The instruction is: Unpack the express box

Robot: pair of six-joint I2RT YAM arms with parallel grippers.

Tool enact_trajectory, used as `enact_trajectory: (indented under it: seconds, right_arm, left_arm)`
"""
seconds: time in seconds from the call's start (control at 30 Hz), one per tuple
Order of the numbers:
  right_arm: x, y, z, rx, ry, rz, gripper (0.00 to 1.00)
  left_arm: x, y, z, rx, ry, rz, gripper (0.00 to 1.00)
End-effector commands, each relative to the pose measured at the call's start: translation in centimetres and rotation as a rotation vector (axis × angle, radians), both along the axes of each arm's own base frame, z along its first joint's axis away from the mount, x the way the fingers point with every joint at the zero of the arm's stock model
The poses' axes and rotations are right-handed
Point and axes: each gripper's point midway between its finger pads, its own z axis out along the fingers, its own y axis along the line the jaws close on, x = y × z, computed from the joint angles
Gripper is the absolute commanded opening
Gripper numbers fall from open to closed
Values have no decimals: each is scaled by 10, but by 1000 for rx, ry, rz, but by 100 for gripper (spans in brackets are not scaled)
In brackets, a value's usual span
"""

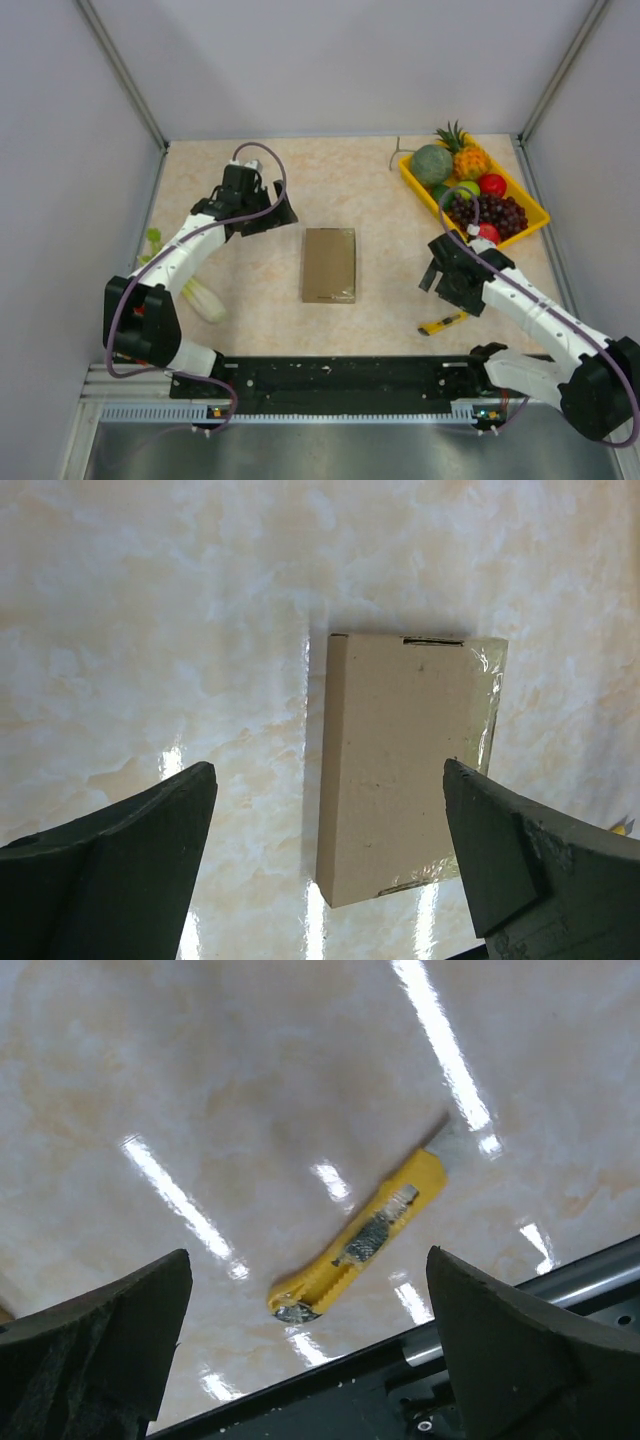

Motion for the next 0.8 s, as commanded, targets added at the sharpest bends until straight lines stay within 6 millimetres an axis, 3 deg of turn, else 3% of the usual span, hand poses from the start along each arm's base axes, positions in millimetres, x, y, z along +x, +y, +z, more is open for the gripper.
enact_trajectory:
  seconds: [0.0,0.3,0.77]
  right_arm:
    - [-28,-17,-20,69,45,-233,98]
    - [-30,-24,-44,142,56,-414,79]
    - [-21,-32,-57,181,21,-531,50]
  left_arm:
    - [7,-2,35,-19,-100,-22,99]
    - [1,-16,17,-76,-14,-66,89]
    - [0,-24,17,-129,-5,-75,76]
